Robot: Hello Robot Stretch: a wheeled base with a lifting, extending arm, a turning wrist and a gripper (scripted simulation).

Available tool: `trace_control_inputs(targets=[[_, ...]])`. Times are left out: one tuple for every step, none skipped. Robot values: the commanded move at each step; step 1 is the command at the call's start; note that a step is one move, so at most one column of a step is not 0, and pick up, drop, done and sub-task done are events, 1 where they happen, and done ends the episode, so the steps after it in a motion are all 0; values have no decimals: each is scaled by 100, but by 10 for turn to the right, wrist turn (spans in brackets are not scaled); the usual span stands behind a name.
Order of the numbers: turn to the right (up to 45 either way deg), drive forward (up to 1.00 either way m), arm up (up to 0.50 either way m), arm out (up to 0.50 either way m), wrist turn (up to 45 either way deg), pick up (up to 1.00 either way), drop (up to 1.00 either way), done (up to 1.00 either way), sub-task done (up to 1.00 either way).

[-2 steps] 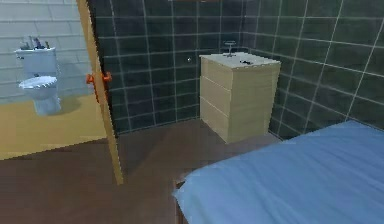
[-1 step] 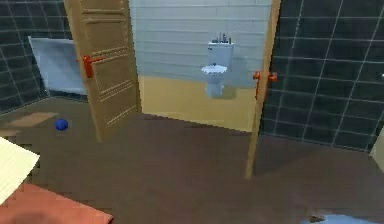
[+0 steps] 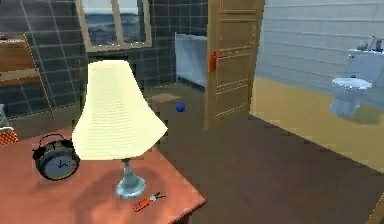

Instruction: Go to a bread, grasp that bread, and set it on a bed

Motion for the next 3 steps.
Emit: trace_control_inputs(targets=[[450,0,0,0,0,0,0,0,0],[450,0,0,0,0,0,0,0,0],[120,0,0,0,0,0,0,0,0]])
